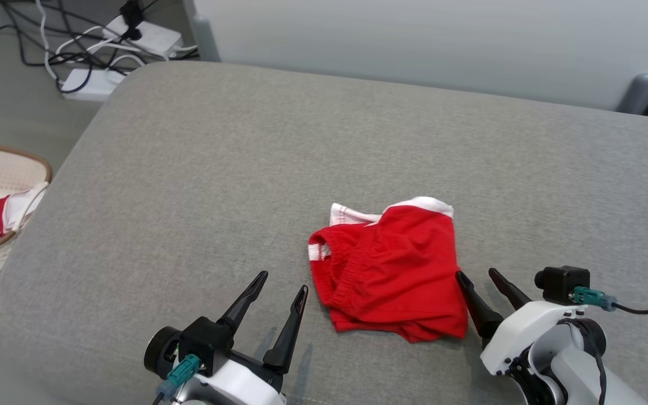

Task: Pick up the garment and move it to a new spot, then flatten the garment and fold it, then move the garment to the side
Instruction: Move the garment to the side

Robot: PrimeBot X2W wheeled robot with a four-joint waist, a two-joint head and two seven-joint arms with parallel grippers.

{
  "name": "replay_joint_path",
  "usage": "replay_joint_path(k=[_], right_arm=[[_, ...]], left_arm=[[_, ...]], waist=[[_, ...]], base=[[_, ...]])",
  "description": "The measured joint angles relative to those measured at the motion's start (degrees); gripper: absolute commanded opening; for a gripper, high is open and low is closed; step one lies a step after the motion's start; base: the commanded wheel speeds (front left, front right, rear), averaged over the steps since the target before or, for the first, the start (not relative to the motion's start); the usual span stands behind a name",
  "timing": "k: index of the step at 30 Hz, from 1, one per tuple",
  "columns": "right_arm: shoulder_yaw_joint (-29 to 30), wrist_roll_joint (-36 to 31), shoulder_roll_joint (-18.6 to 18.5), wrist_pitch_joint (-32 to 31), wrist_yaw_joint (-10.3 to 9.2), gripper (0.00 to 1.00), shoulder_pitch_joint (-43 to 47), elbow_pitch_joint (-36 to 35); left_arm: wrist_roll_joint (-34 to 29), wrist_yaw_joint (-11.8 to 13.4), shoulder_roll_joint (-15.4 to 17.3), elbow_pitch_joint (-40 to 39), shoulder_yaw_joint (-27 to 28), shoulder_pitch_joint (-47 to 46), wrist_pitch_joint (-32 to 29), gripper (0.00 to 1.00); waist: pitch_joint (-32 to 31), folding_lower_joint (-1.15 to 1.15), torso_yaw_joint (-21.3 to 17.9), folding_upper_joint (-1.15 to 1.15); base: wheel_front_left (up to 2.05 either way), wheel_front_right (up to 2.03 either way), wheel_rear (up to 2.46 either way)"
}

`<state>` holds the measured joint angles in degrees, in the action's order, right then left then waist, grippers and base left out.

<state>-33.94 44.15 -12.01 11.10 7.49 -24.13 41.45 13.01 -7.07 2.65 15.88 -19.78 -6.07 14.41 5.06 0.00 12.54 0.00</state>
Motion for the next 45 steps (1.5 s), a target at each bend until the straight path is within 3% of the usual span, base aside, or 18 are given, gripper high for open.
replay_joint_path(k=[5,13,14,16,27,33,45], right_arm=[[1.9,5.7,1.7,-0.2,0.00,1.00,-1.1,2.5],[-0.3,12.2,0.5,-3.6,-0.01,0.99,-4.1,3.5],[-0.6,12.7,0.4,-4.1,-0.01,0.83,-4.6,3.5],[-1.3,13.5,-0.2,-4.1,-0.01,0.00,-5.8,3.4],[-2.5,17.9,-2.1,-2.5,0.01,0.00,-6.4,1.6],[-3.5,18.0,-6.2,-2.2,0.00,0.00,-6.4,0.1],[-4.2,15.2,-10.8,-3.0,0.00,0.00,-7.0,-1.9]], left_arm=[[0.0,0.0,0.0,0.0,0.0,0.0,0.0,1.00],[0.2,0.0,0.0,-0.5,0.0,-0.3,0.0,1.00],[0.2,0.0,0.0,-0.6,0.0,-0.3,0.0,1.00],[0.3,0.0,0.0,-0.7,0.0,-0.4,0.0,1.00],[1.3,0.0,0.0,-0.8,-0.1,-1.2,0.0,1.00],[1.8,0.0,-0.1,-0.9,0.0,-1.2,0.0,1.00],[3.2,0.0,0.0,-1.5,-0.1,-1.2,0.0,1.00]], waist=[[1.3,0.00,2.6,0.00],[4.8,0.00,6.2,0.00],[5.2,0.00,6.4,0.00],[5.7,0.00,6.8,0.00],[5.9,0.00,6.2,0.00],[5.4,0.00,4.8,0.00],[3.4,0.00,-1.6,0.00]], base=[[0.00,0.00,0.00],[0.00,0.00,0.00],[0.00,0.00,0.00],[0.00,0.00,0.00],[0.00,0.00,0.00],[0.00,0.00,0.00],[0.00,0.00,0.00]])
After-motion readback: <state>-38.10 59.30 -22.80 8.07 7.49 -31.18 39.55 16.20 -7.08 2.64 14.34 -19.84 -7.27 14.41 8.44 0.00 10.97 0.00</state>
